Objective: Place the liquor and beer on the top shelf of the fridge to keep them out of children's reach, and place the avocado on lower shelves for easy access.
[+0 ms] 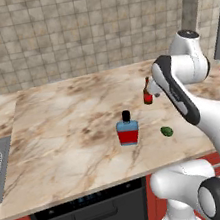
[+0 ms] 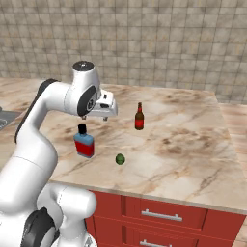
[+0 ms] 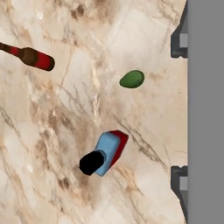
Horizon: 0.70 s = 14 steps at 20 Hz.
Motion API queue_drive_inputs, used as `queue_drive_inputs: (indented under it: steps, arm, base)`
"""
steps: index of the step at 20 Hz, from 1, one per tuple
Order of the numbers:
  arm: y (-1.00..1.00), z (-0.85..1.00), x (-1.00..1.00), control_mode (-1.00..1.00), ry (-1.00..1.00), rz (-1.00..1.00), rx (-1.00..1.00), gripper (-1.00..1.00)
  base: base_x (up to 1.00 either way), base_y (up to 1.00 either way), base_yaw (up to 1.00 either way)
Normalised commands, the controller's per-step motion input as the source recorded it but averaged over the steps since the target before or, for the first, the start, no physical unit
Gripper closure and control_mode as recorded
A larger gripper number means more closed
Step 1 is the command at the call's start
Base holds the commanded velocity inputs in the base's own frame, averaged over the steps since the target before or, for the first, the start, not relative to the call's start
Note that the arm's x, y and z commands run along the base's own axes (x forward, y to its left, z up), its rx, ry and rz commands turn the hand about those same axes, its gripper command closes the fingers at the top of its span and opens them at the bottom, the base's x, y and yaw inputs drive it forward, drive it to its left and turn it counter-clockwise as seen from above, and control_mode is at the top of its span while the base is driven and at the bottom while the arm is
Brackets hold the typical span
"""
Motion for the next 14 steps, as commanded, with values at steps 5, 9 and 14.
queue_drive_inputs:
  steps: [5, 9, 14]
  arm:
    - [-0.53, -0.16, 0.03, -1.0, -0.04, 0.0, 0.0, -1.0]
    - [-0.54, -0.07, 0.21, -1.0, -0.02, 0.0, 0.0, -1.0]
    - [-0.5, -0.1, 0.44, -1.0, 0.0, 0.0, 0.0, -1.0]
  base:
    - [0.0, 0.0, 0.0]
    - [0.0, 0.0, 0.0]
    - [0.0, 0.0, 0.0]
